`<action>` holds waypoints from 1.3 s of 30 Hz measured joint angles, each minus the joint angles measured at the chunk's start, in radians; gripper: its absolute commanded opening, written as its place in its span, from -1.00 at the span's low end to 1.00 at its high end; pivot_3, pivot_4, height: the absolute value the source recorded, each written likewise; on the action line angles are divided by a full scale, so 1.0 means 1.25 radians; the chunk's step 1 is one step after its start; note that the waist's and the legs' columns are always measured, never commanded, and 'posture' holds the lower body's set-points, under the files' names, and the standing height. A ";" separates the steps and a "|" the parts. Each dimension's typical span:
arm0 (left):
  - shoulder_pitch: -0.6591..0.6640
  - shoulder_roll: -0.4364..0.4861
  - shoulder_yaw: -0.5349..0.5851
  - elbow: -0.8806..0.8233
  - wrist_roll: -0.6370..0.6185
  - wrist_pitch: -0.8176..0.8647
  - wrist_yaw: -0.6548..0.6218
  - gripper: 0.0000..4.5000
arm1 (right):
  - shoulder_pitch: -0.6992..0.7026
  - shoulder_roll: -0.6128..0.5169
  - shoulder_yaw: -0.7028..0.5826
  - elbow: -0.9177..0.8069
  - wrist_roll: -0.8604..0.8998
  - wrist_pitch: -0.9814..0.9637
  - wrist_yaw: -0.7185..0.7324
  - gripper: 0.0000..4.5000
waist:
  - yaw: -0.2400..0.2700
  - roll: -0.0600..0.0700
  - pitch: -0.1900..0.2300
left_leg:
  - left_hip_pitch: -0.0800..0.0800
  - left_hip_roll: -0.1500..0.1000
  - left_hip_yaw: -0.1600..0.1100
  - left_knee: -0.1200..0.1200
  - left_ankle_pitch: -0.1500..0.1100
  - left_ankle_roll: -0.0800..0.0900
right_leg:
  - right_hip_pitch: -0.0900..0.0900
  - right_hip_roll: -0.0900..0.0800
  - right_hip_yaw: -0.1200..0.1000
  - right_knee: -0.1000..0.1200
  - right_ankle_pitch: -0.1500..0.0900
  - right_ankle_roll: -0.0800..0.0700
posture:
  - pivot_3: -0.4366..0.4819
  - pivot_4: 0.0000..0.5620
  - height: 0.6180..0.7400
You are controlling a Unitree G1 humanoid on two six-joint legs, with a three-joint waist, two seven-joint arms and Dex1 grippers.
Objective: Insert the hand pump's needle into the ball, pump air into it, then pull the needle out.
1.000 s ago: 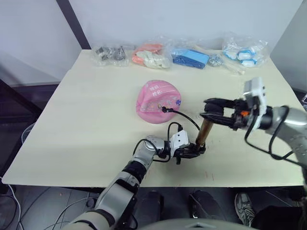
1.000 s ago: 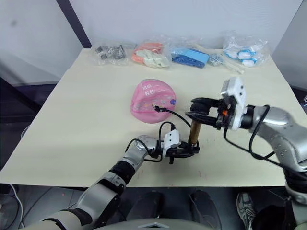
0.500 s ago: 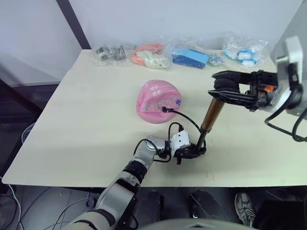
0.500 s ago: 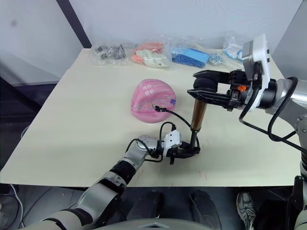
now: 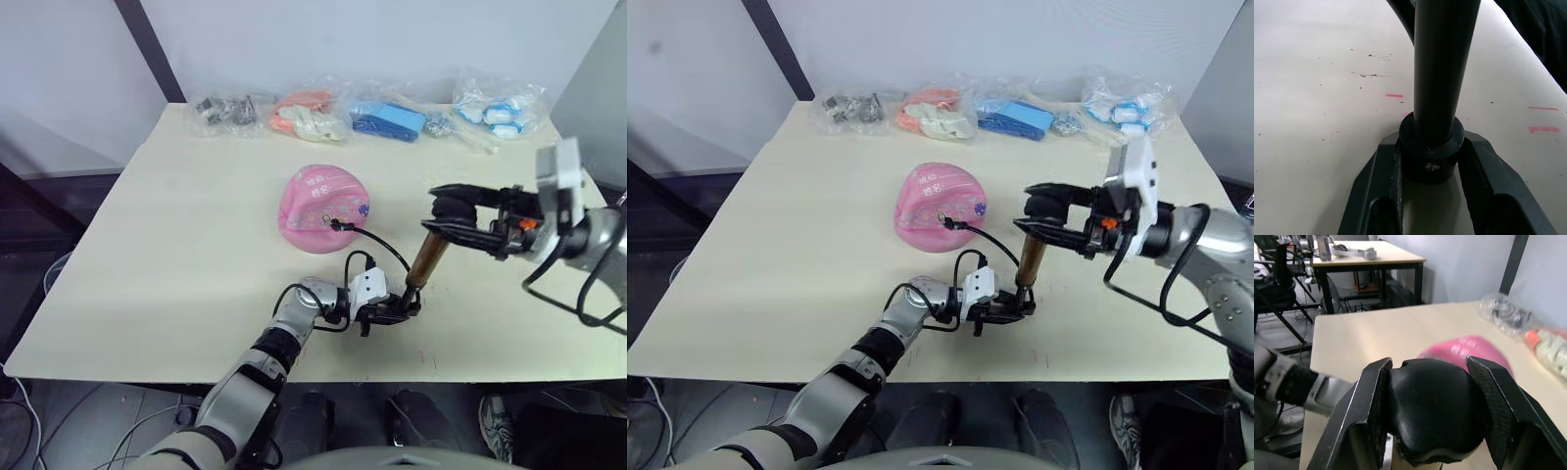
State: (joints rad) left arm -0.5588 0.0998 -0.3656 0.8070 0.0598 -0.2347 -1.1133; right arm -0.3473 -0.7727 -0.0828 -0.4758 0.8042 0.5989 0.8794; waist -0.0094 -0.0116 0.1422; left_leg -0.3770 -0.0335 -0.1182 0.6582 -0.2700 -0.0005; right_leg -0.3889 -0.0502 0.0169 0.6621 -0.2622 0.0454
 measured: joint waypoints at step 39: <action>-0.017 -0.015 0.000 0.022 0.011 -0.016 -0.004 -0.51 | -0.214 -0.102 -0.112 0.068 0.186 0.205 -0.016 -0.14 | 0.001 0.001 0.002 | -0.002 -0.001 -0.003 0.000 0.000 0.001 | 0.000 -0.002 -0.002 -0.002 0.000 0.001 | -0.05 -0.47 1.00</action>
State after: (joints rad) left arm -0.5806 0.0806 -0.3651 0.8351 0.0733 -0.2542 -1.1188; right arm -0.6142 -0.9002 -0.2227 -0.3904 1.0363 0.8553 0.8597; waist -0.0080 -0.0102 0.1453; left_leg -0.3798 -0.0349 -0.1215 0.6582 -0.2707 0.0004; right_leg -0.3894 -0.0524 0.0150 0.6602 -0.2627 0.0463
